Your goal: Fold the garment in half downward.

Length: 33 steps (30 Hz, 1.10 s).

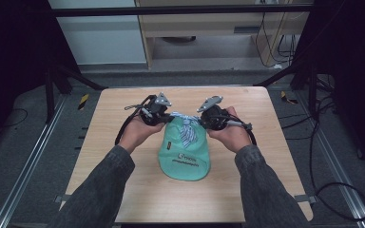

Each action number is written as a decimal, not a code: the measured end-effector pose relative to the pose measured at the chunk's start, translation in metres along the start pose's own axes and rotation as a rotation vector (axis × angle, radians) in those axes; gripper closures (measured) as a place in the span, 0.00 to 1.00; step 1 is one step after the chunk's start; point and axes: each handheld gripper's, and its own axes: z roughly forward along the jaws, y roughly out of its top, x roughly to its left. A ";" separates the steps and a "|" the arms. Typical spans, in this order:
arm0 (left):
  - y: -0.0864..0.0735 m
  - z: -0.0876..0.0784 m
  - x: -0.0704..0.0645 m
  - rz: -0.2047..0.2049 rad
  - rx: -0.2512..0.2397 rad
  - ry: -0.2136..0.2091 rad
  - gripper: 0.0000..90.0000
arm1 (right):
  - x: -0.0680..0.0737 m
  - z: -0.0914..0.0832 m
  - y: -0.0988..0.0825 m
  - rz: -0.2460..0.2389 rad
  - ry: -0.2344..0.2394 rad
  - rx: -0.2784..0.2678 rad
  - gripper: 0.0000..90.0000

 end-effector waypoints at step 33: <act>-0.017 -0.003 -0.006 0.063 -0.022 0.053 0.97 | 0.013 0.012 -0.005 -0.043 -0.032 -0.017 0.92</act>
